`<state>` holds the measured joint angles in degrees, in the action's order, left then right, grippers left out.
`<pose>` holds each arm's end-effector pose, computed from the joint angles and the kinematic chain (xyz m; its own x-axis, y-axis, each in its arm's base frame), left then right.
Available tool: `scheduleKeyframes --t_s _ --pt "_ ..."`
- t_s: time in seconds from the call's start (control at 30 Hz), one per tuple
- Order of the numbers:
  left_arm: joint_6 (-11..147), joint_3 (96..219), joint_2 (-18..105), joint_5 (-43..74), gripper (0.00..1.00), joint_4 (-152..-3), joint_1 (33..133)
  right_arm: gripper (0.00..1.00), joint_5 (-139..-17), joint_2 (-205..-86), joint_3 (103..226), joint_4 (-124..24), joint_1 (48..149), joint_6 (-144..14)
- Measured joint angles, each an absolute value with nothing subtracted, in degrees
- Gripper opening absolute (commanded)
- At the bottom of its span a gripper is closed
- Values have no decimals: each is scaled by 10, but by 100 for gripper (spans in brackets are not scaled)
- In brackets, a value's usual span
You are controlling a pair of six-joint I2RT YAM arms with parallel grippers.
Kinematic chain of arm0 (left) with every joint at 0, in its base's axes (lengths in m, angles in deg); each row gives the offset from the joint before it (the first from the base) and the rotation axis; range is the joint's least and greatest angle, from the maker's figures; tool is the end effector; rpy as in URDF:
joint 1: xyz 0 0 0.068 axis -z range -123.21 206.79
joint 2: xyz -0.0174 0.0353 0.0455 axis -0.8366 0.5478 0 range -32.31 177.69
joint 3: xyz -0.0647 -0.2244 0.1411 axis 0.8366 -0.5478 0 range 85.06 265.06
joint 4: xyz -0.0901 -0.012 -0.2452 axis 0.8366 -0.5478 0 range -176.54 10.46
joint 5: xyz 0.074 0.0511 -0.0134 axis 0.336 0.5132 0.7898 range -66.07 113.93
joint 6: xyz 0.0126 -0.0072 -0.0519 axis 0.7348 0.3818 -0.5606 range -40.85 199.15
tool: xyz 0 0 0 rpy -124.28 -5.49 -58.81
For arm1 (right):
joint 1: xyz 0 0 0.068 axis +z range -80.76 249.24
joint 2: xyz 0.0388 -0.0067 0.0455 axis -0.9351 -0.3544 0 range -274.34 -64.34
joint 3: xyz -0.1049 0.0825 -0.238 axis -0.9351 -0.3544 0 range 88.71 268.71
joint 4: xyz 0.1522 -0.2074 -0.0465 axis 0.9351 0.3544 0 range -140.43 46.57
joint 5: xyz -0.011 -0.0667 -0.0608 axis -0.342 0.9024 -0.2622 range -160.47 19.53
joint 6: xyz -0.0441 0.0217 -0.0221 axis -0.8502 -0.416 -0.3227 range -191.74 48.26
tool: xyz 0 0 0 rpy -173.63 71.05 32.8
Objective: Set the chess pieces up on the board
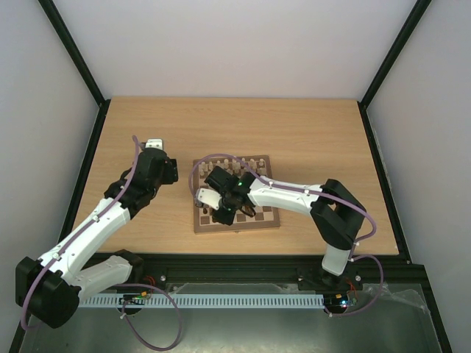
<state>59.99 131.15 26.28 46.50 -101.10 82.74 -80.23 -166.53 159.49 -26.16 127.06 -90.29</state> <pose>0.2066 -0.0854 0.2845 -0.5145 -0.0866 -0.8531 -0.0536 0.9962 -0.0688 0.1960 0.3228 0.2050 -0.1355 -0.8039 -0.5791 -0.9790 0.1985 -0.0466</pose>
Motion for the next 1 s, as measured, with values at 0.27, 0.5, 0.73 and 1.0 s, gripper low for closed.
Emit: scheduleKeyframes --t_s 0.27,0.5,0.73,1.0 --pt "600 1311 263 465 80 -1011 827 23 -797 -1678 1599 -264 1271 -893" --pt "600 1311 267 465 80 -1011 827 32 -794 -1672 1603 -260 1271 -888" --pt "606 1321 303 406 69 -1014 827 34 -822 -1544 1560 -263 1228 -886" --pt "608 1385 365 298 54 -1055 850 39 -856 -1337 1414 -301 1017 -855"
